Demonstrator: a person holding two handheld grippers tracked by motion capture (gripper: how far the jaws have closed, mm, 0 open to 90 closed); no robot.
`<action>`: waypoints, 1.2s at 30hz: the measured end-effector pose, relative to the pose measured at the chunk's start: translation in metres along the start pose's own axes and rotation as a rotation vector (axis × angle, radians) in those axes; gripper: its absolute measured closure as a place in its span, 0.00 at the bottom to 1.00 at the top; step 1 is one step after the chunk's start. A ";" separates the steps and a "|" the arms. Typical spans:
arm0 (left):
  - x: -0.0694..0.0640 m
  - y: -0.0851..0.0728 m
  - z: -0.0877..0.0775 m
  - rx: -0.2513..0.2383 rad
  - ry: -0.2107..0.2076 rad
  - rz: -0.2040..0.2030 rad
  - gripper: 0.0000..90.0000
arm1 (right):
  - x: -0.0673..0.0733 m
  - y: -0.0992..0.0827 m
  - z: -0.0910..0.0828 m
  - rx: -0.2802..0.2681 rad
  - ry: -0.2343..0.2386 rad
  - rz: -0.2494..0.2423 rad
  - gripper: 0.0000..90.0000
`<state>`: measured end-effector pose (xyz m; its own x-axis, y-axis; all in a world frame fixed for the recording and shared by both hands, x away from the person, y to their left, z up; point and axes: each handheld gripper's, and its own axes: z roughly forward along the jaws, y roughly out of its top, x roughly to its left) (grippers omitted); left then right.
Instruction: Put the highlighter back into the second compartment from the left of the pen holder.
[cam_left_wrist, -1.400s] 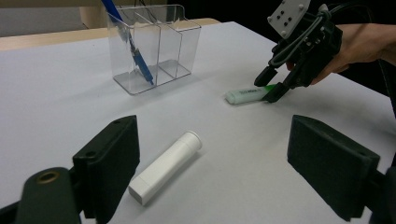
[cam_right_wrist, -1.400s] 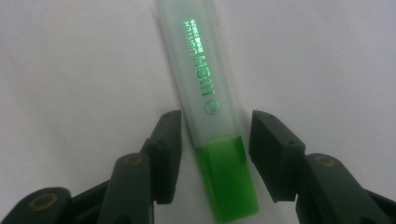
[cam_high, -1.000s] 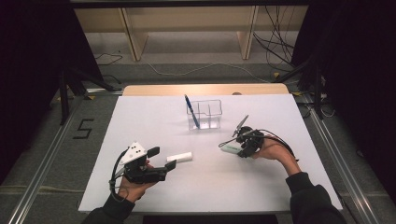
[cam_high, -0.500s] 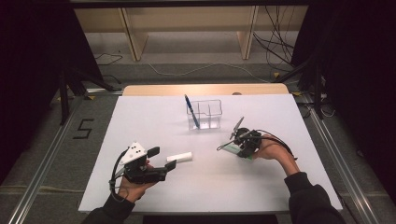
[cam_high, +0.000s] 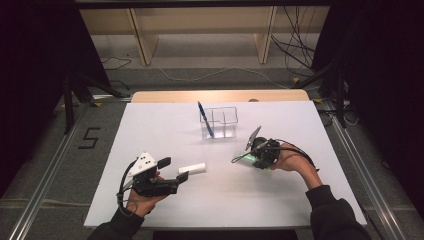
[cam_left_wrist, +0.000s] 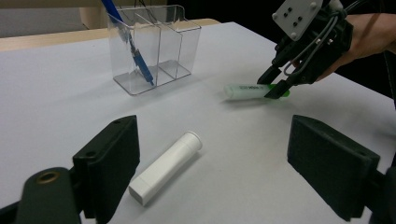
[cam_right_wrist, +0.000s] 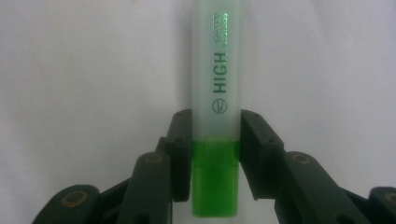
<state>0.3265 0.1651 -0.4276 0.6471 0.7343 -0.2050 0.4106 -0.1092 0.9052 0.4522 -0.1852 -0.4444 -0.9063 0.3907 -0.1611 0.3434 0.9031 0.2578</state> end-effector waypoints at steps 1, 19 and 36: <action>0.000 0.000 0.000 -0.001 -0.001 -0.004 0.19 | 0.001 0.000 -0.002 0.000 -0.004 -0.008 0.75; 0.000 0.009 0.002 0.043 -0.036 -0.019 0.19 | 0.029 0.008 -0.027 -0.092 -0.059 -0.109 0.75; -0.007 0.032 0.020 0.137 -0.089 -0.012 0.19 | 0.058 0.014 -0.040 -0.145 -0.105 -0.213 0.75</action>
<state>0.3480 0.1431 -0.4047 0.6933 0.6748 -0.2531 0.4985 -0.1954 0.8446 0.3946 -0.1574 -0.4121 -0.9214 0.2176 -0.3221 0.1019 0.9349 0.3400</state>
